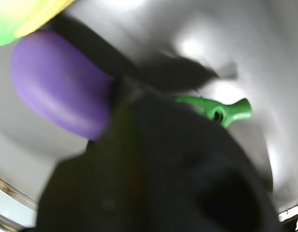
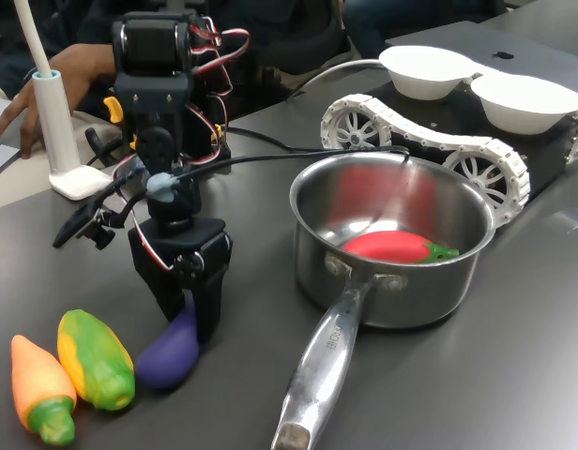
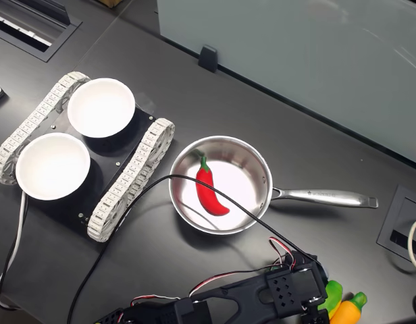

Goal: Pick up the brinjal and place them in the pan

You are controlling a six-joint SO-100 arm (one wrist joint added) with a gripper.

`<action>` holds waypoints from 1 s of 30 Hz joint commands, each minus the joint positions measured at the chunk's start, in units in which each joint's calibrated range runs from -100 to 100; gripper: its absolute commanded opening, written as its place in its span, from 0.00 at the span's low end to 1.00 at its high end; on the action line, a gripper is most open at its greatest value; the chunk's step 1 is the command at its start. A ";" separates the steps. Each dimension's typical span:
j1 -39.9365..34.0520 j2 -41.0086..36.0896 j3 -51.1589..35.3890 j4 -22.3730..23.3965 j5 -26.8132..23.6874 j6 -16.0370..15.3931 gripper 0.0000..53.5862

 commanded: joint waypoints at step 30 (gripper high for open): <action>0.28 -26.97 -13.67 6.54 -12.84 -9.99 0.00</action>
